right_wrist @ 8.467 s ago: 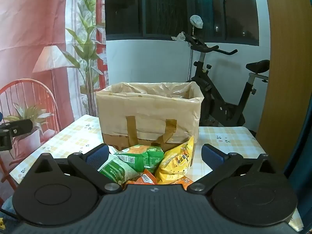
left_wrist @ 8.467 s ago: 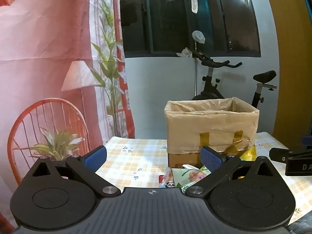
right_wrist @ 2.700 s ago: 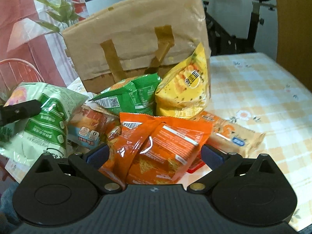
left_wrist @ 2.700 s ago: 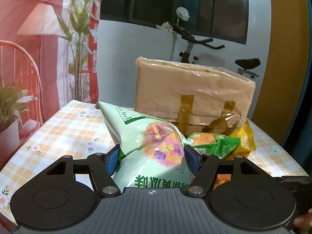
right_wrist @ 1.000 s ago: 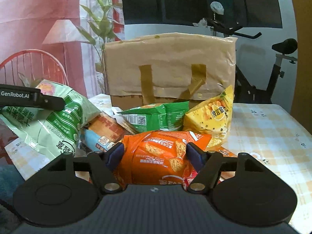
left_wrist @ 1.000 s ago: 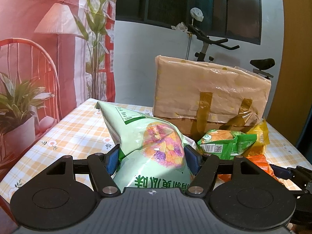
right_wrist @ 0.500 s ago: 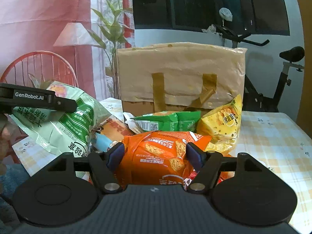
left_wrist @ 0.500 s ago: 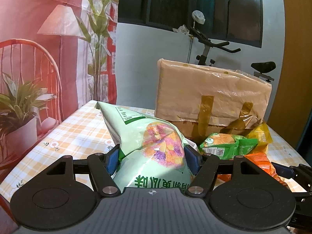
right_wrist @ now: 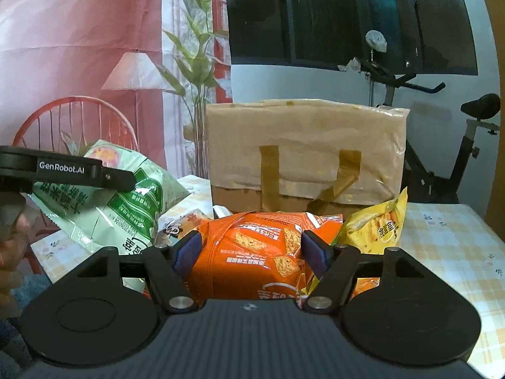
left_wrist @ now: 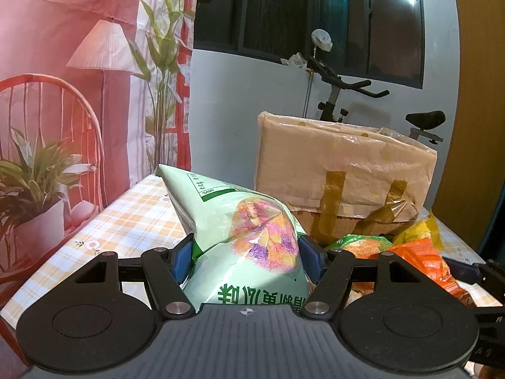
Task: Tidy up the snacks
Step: 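Lift both held bags and carry them over the open box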
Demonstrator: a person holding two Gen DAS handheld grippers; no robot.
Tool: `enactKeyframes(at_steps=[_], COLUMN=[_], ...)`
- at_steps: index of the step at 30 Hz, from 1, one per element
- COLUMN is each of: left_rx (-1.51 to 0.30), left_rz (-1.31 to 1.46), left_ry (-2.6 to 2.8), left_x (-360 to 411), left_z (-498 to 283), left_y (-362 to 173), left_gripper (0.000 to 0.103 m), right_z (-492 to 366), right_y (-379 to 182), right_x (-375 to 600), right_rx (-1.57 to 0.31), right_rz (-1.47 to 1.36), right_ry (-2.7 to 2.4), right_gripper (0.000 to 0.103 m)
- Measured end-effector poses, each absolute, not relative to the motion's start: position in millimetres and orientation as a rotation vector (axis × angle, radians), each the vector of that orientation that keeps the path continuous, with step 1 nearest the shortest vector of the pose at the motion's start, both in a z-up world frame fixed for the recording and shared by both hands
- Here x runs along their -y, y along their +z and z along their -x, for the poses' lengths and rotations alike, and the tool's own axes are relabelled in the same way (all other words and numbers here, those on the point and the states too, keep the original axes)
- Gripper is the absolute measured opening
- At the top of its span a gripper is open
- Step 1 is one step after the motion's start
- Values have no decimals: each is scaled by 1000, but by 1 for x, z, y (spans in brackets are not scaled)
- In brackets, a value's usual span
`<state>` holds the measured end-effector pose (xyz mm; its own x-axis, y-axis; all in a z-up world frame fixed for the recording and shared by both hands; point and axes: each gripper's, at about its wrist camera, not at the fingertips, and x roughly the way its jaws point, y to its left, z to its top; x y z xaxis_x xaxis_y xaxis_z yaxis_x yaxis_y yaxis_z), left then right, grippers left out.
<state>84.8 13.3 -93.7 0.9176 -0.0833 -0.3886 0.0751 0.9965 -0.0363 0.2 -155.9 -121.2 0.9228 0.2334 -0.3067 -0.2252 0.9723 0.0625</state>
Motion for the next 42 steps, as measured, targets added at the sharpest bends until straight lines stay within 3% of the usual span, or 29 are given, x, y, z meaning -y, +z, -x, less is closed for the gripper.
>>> enactKeyframes(at_steps=[19, 42], left_rx=[-257, -225], left_rz=[30, 5], left_ry=[-146, -255], left_x=[-15, 30], left_z=[-105, -205], left_y=[-26, 36], left_gripper=[70, 70], right_z=[-17, -125], right_y=[-39, 13], right_x=[189, 233], right_rx=[-103, -74], right_rz=[7, 23], right_ry=[186, 162], right_gripper=[71, 71])
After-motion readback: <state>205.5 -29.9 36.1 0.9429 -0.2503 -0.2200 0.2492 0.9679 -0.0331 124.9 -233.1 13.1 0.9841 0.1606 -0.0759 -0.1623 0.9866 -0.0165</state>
